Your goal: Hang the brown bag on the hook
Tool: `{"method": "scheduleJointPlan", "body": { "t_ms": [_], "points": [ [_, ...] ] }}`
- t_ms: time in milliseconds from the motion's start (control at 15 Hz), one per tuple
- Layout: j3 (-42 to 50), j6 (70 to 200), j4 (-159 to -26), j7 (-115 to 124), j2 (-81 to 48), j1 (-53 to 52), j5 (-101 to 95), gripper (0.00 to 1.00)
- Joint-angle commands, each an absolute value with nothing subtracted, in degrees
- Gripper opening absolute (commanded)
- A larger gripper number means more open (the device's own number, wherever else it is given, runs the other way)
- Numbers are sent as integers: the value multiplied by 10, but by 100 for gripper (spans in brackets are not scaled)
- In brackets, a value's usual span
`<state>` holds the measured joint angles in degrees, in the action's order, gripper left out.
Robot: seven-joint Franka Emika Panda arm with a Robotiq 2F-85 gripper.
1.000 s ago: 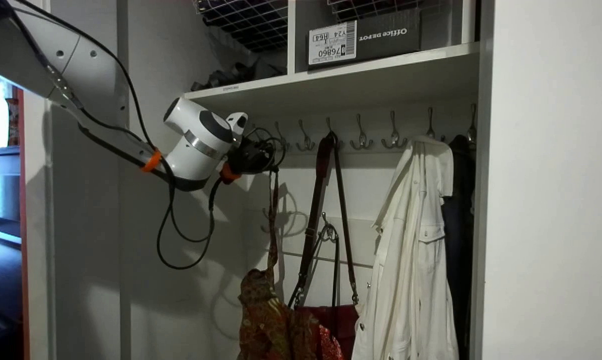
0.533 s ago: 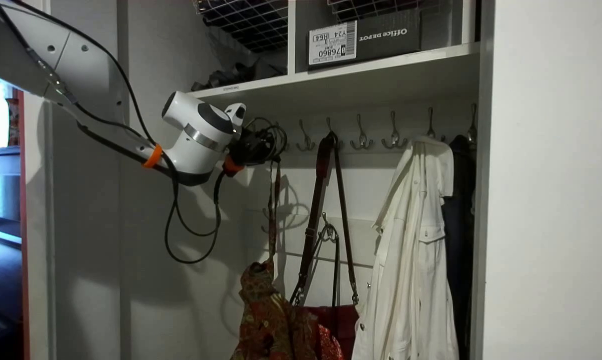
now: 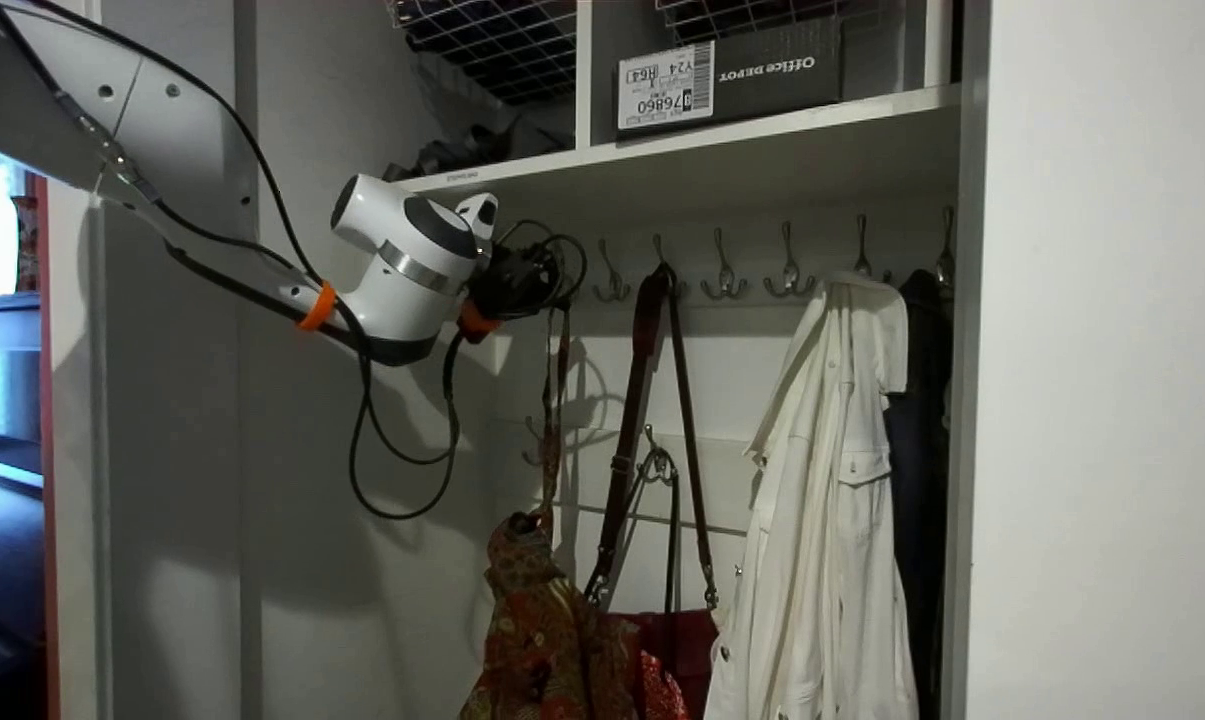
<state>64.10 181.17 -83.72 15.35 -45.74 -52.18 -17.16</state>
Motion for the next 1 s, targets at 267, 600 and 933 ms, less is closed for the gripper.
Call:
{"method": "scheduleJointPlan", "body": {
  "t_ms": [267,600,933],
  "points": [
    [658,1904,-822,93,-490,-481,-91,0],
    [677,1961,-811,109,-528,-464,-63,0],
    [715,2010,-793,111,-582,-450,-21,0]
  ]
}}
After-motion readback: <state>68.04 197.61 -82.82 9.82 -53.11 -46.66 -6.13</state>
